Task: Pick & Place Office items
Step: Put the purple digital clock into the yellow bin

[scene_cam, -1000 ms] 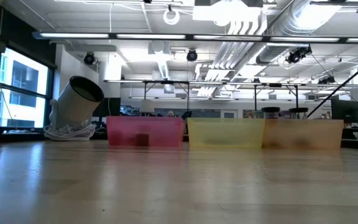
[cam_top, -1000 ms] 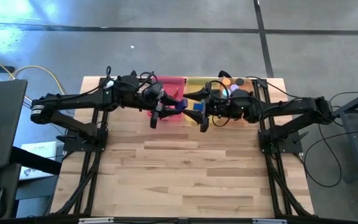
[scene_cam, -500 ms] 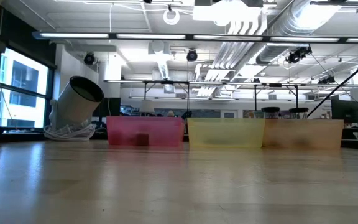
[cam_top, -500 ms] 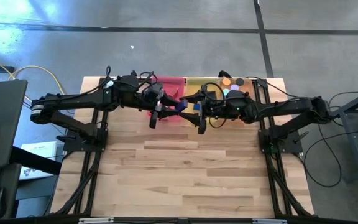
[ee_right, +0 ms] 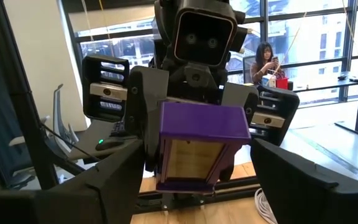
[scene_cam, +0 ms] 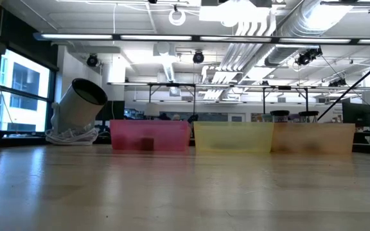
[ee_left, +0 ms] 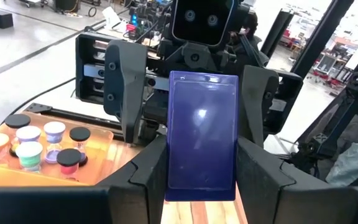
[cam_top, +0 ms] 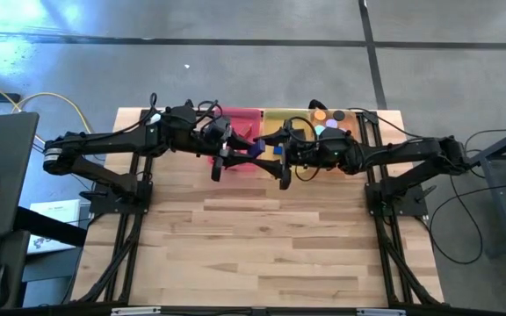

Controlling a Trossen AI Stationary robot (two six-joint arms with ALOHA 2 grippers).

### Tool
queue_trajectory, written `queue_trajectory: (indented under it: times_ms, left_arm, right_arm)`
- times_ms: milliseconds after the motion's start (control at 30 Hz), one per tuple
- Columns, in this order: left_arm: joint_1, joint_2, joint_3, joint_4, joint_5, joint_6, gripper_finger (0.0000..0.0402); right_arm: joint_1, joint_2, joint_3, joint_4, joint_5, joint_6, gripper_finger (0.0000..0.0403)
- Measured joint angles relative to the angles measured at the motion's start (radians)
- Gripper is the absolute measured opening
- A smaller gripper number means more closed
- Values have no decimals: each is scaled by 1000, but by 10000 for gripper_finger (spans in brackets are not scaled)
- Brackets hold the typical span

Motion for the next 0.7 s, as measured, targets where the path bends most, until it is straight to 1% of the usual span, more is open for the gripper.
queue_trajectory:
  times_ms: [533, 600, 700]
  left_arm:
    - [0, 17, 0, -1, 4, -20, 141]
    - [0, 17, 0, -1, 3, -22, 141]
    - [0, 17, 0, -1, 0, -22, 141]
  right_arm:
    - [0, -1, -1, 10, 3, 0, 280]
    - [0, -1, -1, 10, 2, 1, 273]
    - [0, -1, -1, 10, 1, 1, 252]
